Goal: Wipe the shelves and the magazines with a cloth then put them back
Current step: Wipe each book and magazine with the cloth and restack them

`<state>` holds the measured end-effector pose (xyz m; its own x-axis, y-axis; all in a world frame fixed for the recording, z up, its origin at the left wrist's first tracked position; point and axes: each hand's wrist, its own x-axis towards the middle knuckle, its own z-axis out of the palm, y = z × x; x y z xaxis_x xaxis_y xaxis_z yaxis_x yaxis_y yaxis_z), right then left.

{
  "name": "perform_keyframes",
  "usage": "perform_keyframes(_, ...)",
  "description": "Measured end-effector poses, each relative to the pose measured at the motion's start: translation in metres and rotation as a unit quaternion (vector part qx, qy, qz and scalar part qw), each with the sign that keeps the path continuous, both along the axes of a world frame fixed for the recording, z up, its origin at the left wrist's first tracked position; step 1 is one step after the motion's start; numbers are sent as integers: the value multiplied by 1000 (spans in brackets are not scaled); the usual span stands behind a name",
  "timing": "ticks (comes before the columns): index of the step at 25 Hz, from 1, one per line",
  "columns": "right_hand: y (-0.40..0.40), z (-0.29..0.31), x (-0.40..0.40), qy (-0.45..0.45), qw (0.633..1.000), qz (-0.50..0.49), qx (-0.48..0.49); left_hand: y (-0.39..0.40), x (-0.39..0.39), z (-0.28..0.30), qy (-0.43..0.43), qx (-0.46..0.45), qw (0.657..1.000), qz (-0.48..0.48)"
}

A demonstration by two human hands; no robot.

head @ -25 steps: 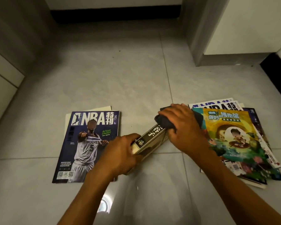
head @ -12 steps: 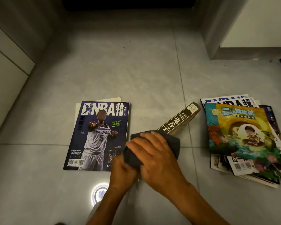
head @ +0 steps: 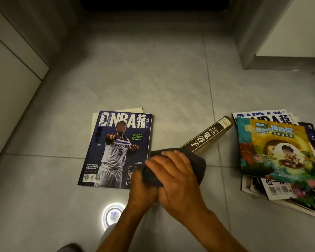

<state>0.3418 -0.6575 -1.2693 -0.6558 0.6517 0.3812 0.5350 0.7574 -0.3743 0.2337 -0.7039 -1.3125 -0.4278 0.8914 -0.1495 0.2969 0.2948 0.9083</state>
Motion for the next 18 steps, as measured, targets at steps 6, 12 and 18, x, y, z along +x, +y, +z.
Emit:
perform_keyframes(6, 107, 13, 66, -20, 993, -98, -55, 2, -1, 3, -33, -6, 999, -6)
perform_keyframes(12, 19, 1, 3, 5, 999, -47, -10, 3, -3, -4, -4, 32, 999, -2)
perform_keyframes(18, 77, 4, 51, 57, 995, -21, -78, 8, -24, 35, -73, 15, 989, -129)
